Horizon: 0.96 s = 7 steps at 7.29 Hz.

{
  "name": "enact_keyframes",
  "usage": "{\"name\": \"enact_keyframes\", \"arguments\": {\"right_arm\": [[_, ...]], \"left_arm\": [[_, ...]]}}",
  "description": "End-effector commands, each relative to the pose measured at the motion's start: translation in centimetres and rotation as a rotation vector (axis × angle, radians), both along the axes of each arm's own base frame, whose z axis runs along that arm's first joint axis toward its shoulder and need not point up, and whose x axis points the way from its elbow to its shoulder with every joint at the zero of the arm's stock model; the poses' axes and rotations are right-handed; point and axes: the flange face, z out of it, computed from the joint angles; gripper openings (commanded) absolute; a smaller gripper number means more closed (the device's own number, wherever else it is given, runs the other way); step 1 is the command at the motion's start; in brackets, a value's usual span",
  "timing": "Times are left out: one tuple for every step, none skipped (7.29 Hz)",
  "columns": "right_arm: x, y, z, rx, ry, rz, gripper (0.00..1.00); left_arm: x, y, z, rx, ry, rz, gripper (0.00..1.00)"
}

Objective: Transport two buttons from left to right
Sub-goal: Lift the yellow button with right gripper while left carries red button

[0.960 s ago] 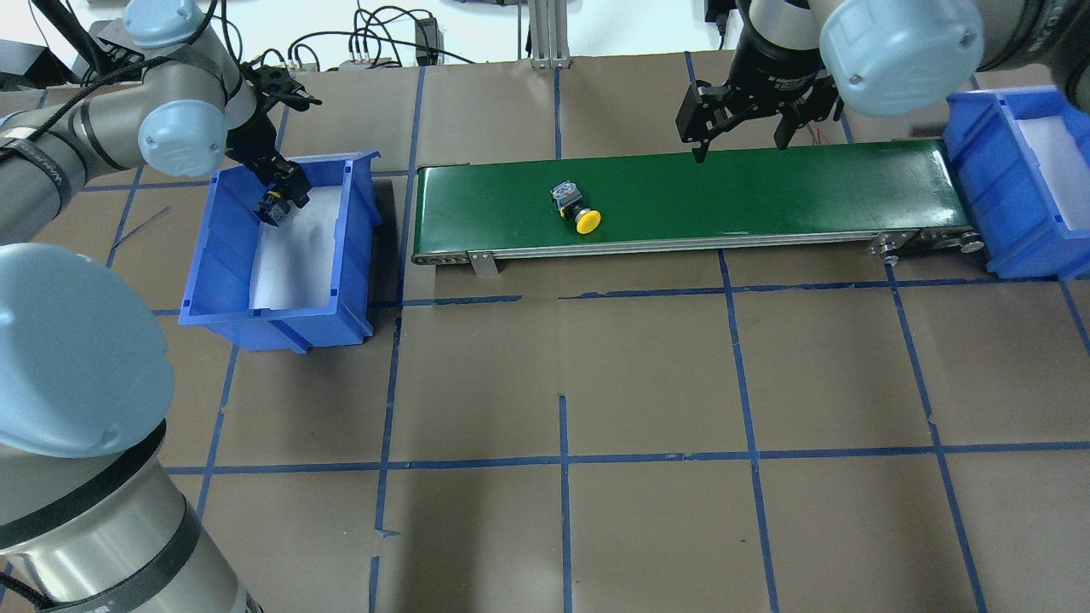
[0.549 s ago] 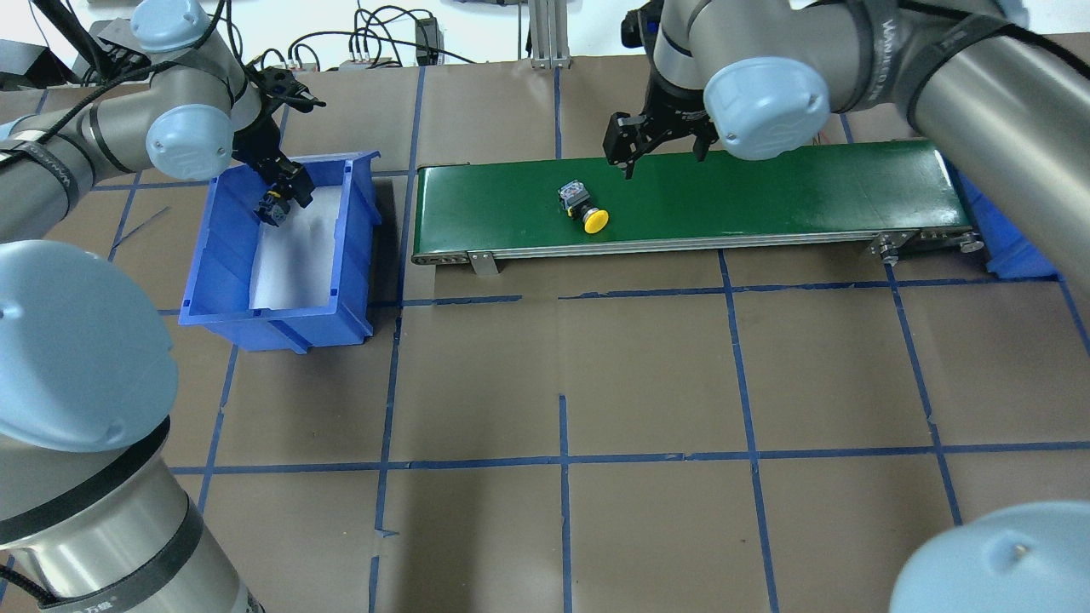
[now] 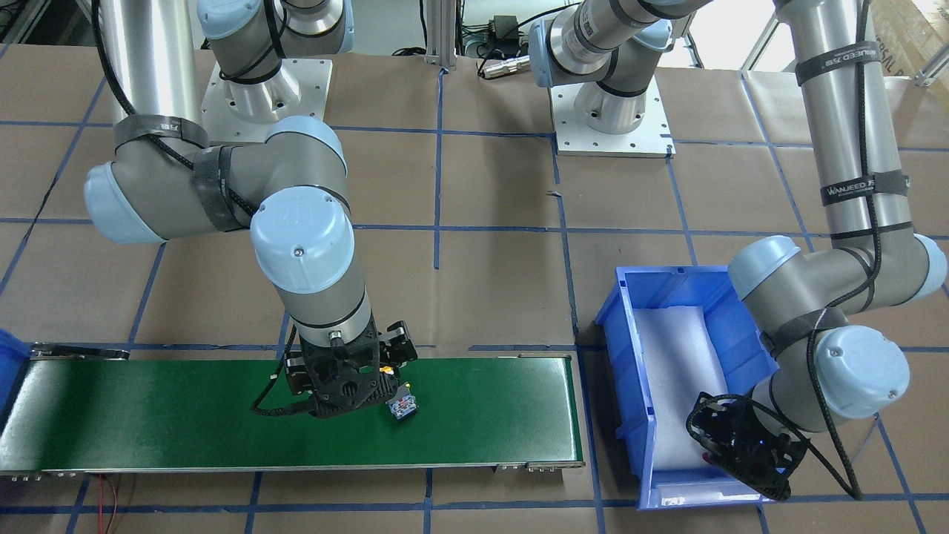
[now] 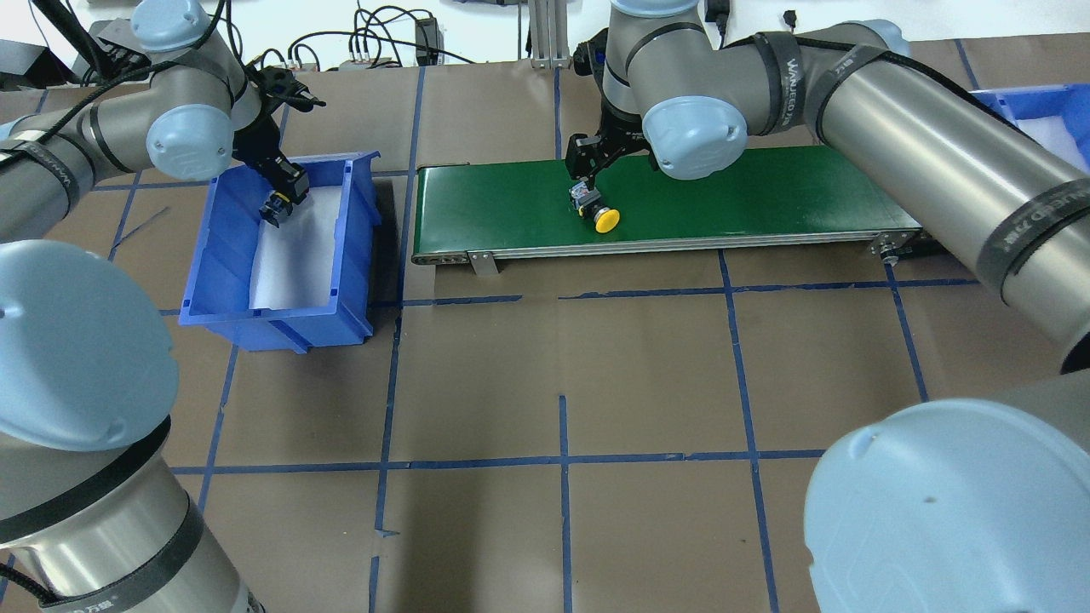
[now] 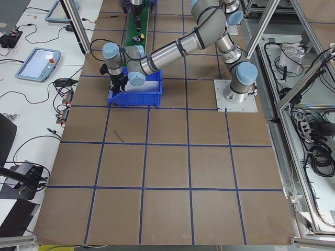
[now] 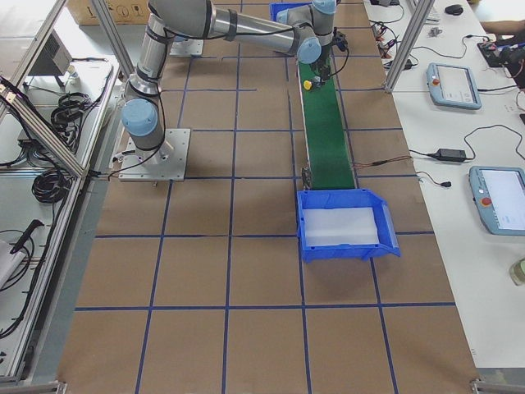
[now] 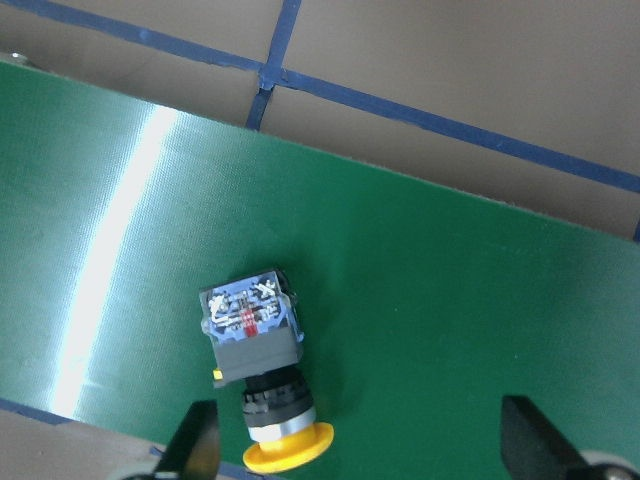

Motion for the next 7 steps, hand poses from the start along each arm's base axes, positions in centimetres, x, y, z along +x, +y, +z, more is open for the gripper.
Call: {"name": "enact_keyframes", "arguments": {"right_arm": [[0.4, -1.2, -1.8, 0.015, 0.003, 0.008, 1.0], [0.5, -1.7, -3.3, 0.03, 0.005, 0.009, 1.0], [0.7, -2.3, -3.8, 0.034, 0.004, 0.011, 1.0], [0.7, -2.5, -4.0, 0.035, 0.004, 0.01, 1.0], [0.7, -2.5, -4.2, 0.04, 0.005, 0.011, 1.0], [0.7, -2.6, -4.3, 0.038, 0.005, 0.014, 0.88], [0.5, -2.7, -4.5, 0.042, 0.008, 0.037, 0.41]], "left_arm": [[-0.1, -0.1, 0.3, -0.01, -0.004, 0.01, 0.34], [-0.1, -0.2, 0.9, -0.021, -0.012, 0.015, 0.32], [-0.7, 0.0, 2.7, -0.043, -0.018, 0.044, 0.32], [-0.9, 0.6, 6.1, -0.08, -0.022, 0.061, 0.32], [-1.3, 1.9, 9.8, -0.089, -0.02, 0.102, 0.32], [-1.7, 2.9, 12.3, -0.092, -0.013, 0.207, 0.33], [-3.7, 3.6, 13.8, -0.094, -0.01, 0.251, 0.33]]}}
